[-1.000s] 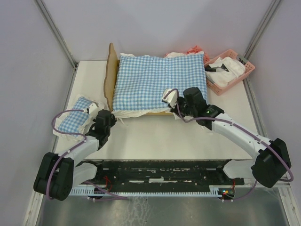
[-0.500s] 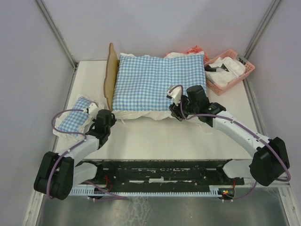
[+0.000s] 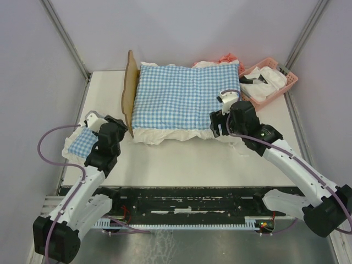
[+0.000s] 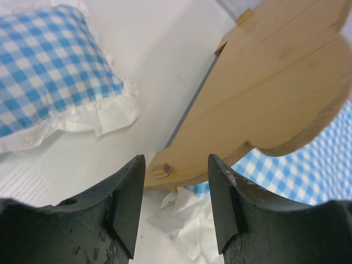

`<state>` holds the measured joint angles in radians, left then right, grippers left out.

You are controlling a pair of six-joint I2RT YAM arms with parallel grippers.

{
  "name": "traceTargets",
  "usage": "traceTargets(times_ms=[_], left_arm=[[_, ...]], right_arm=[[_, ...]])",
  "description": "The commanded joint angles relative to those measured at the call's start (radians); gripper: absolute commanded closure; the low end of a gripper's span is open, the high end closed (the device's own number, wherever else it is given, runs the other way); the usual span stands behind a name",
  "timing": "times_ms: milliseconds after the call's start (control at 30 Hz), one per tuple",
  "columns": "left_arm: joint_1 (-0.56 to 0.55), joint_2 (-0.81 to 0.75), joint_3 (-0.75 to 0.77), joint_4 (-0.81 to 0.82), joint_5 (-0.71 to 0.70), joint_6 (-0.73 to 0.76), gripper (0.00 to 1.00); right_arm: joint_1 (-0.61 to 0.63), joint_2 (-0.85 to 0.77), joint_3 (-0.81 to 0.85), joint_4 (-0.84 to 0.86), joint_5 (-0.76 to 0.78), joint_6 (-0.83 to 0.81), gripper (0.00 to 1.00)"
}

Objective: Set up the pet bed
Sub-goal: Adjust the mattress on the bed frame, then adjust the bed frame at the center of the board.

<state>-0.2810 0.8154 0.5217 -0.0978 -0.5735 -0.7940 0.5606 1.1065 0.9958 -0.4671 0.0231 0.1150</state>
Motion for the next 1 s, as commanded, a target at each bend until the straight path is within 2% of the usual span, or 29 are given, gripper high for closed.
traceTargets(times_ms=[0, 133, 300, 400, 467, 600, 667, 833, 967], left_arm=[[-0.004, -0.017, 0.093, -0.019, -0.018, 0.161, 0.43], [-0.055, 0.0, 0.095, 0.135, 0.159, 0.262, 0.45], [-0.173, 0.108, 0.166, 0.21, 0.237, 0.372, 0.45], [-0.196, 0.186, 0.187, 0.28, 0.349, 0.365, 0.45], [-0.201, 0.239, 0.191, 0.319, 0.354, 0.349, 0.45], [-0.192, 0.332, 0.215, 0.311, 0.225, 0.339, 0.44], [-0.148, 0.369, 0.251, 0.261, 0.17, 0.34, 0.44], [0.016, 0.445, 0.359, 0.118, 0.229, 0.289, 0.49], [0.034, 0.435, 0.441, 0.075, 0.221, 0.316, 0.5]], right_arm=[[-0.013, 0.026, 0.091, -0.023, 0.361, 0.051, 0.19], [-0.106, 0.097, 0.176, -0.089, 0.518, 0.057, 0.22], [-0.289, 0.141, 0.186, -0.085, 0.448, 0.113, 0.28], [-0.373, 0.185, 0.172, -0.061, 0.419, 0.129, 0.3], [-0.405, 0.225, 0.157, -0.034, 0.378, 0.136, 0.3], [-0.416, 0.351, 0.17, -0.052, 0.292, 0.143, 0.33], [-0.415, 0.384, 0.179, -0.088, 0.217, 0.149, 0.35], [-0.376, 0.345, 0.072, -0.043, 0.104, 0.175, 0.35], [-0.275, 0.296, -0.009, 0.025, 0.048, 0.214, 0.35]])
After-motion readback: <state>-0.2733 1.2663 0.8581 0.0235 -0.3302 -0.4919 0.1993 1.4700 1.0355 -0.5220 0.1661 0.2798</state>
